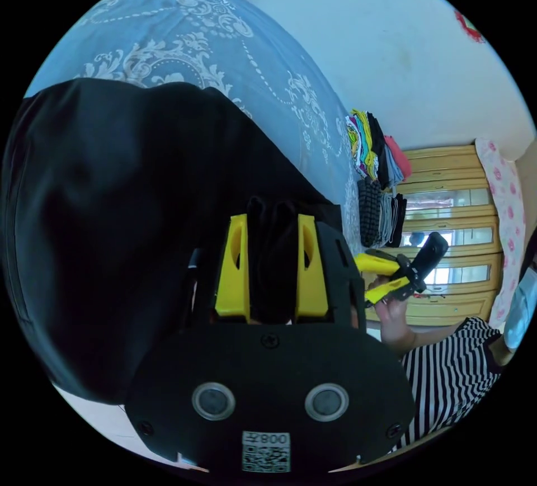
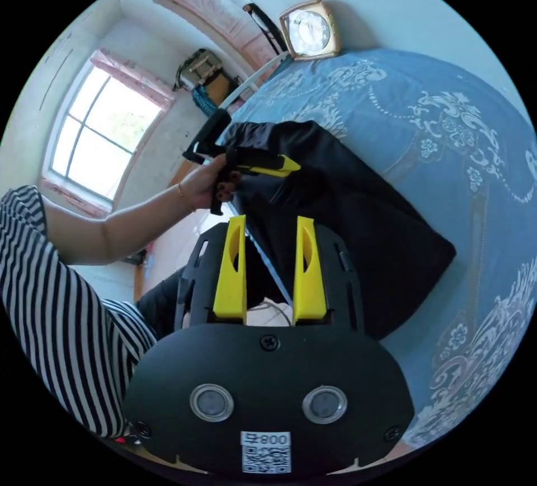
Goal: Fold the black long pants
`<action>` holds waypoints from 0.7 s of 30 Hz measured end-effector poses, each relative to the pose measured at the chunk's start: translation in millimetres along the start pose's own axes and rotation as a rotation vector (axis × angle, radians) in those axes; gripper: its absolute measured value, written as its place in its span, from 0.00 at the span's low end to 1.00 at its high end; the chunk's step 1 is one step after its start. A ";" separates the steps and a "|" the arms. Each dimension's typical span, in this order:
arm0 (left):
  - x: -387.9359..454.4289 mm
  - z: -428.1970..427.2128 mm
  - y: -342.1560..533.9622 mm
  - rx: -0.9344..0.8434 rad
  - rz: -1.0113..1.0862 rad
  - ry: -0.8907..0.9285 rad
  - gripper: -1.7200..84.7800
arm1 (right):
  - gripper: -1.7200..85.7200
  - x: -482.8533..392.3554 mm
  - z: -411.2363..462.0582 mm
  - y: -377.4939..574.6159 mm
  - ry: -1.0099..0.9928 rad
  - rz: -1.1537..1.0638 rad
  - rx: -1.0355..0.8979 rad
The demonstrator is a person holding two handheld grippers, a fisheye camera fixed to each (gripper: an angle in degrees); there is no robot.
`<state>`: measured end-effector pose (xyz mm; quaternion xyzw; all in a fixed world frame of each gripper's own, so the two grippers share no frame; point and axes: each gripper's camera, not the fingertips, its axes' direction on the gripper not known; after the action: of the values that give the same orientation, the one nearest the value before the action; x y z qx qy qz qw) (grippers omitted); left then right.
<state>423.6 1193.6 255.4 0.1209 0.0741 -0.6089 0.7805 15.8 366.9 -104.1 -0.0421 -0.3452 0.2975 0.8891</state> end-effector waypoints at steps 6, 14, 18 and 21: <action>10.2 13.2 -1.9 -0.026 -0.022 -0.037 0.15 | 0.16 -43.5 64.9 -0.3 0.214 -0.179 -0.234; 52.3 15.1 -3.6 -0.013 0.081 -0.027 0.09 | 0.06 -56.7 42.1 6.1 0.252 -0.148 -0.061; 79.3 12.5 -6.0 0.022 0.141 -0.011 0.09 | 0.05 -60.0 41.4 5.7 0.246 -0.157 -0.022; 82.8 25.2 -4.7 0.000 0.142 -0.122 0.08 | 0.06 -61.1 63.8 -0.4 0.285 -0.182 -0.065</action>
<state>438.7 1108.3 257.4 0.0886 0.0174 -0.5581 0.8248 -60.5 324.2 -91.6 -0.0810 -0.2276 0.1953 0.9505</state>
